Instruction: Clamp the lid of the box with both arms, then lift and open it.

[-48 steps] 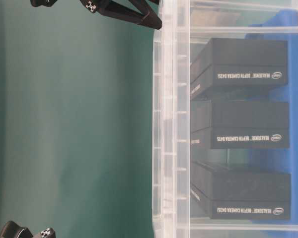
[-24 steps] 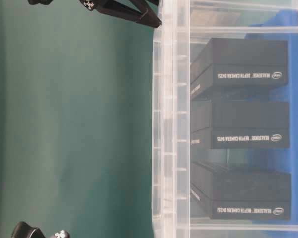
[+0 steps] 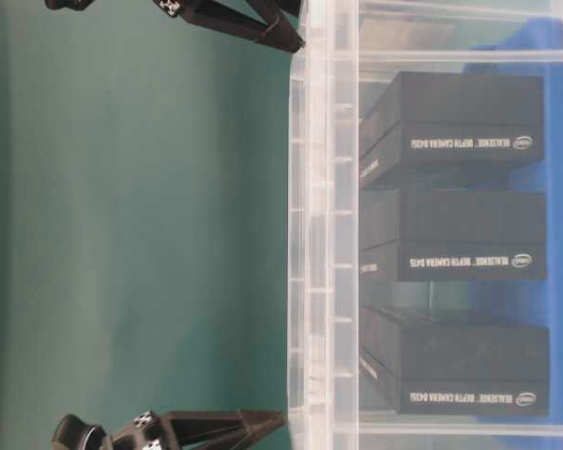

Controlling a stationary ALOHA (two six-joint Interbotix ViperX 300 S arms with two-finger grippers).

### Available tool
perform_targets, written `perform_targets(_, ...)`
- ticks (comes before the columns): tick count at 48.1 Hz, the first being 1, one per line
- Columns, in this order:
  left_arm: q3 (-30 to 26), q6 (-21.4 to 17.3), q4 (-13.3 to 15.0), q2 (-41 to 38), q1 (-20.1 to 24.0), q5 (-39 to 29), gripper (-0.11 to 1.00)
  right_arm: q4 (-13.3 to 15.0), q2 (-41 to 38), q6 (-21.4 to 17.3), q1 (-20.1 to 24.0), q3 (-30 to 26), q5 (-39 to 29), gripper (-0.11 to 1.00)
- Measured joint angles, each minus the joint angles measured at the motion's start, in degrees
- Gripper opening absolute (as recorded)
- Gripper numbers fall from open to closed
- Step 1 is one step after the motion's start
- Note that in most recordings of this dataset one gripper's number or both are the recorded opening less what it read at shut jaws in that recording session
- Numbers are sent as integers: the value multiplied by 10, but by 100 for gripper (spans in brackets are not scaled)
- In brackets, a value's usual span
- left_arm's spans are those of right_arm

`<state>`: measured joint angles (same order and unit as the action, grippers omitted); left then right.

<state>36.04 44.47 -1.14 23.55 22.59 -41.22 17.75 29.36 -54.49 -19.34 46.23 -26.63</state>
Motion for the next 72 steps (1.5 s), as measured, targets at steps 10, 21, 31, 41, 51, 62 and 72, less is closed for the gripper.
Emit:
perform_targets(10, 0, 9, -1, -18, 2, -21, 92, 3, 2, 0, 0, 3, 3, 60)
perform_targets(21, -6, 9, 2, -15, 2, -71, 92, 4, 2, 0, 0, 4, 4, 60)
perform_targets(31, -6, 11, 2, -20, 3, -73, 90, 8, 3, 0, 0, 5, 5, 60)
perform_targets(41, -18, 17, 3, -38, 2, -70, 70, 10, 3, 0, 0, 6, 7, 60)
perform_targets(51, -23, 25, 4, -39, 4, -73, 55, 10, 3, 0, 1, 6, 7, 60)
perform_targets(62, -23, 25, 4, -36, 1, -74, 54, 10, 3, -2, 4, 6, 8, 57)
perform_targets(72, -28, 25, 2, -29, -4, -75, 47, 11, 11, -1, 9, 3, 7, 49)
